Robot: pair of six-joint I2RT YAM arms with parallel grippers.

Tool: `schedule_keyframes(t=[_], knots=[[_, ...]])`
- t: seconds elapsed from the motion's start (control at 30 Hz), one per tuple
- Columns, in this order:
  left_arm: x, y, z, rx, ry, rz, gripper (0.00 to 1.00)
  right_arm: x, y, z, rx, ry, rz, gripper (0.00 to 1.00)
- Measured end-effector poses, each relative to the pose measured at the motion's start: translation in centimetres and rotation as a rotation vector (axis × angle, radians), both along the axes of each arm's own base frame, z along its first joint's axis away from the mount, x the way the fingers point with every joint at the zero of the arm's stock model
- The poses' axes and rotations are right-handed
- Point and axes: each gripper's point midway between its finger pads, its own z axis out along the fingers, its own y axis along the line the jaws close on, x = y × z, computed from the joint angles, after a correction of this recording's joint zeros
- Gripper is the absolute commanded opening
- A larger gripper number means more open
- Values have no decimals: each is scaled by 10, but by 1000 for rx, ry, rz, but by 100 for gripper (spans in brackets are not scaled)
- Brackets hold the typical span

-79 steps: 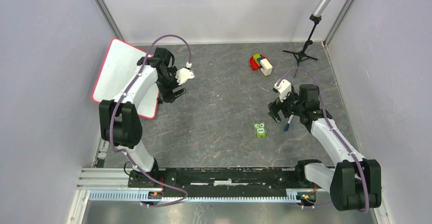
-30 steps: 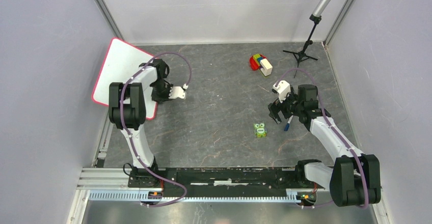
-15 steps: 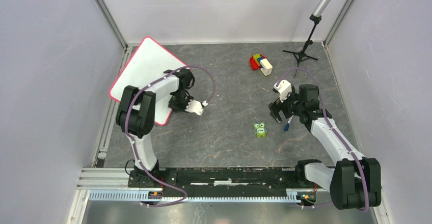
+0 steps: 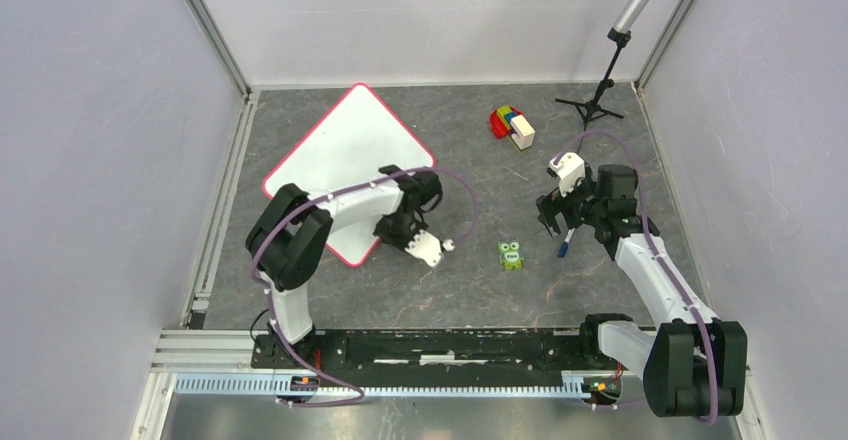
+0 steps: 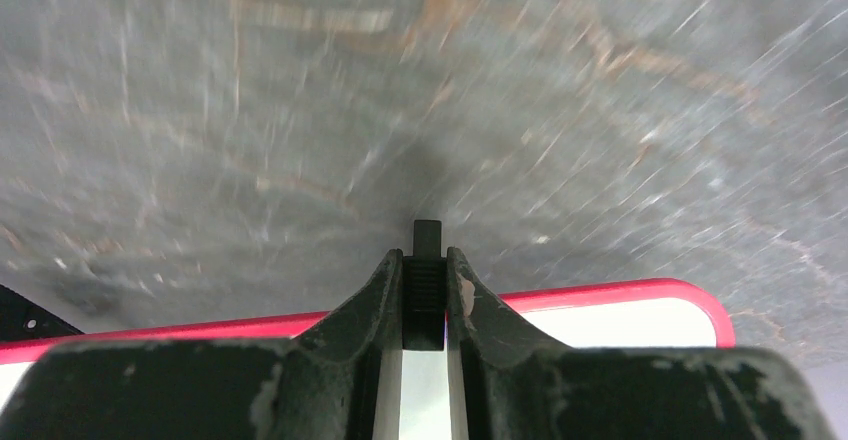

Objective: Write a sentence on the whiteboard
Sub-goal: Move the whiteboard to the center of the board.

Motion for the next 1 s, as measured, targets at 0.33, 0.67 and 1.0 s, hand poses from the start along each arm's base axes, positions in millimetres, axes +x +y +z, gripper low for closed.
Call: schedule_keyframes(t=[0.33,0.67,1.0], knots=[[-82,-53,4,24,-24,-187,3,4,-14,11,9,-31,-54,98],[-127,-68,1,61,-50,-339,3,4,-19,14,12,-39,-72,98],[-134,-62,3,83,-88,-390,25,4,-19,14,15,-41,-72,98]])
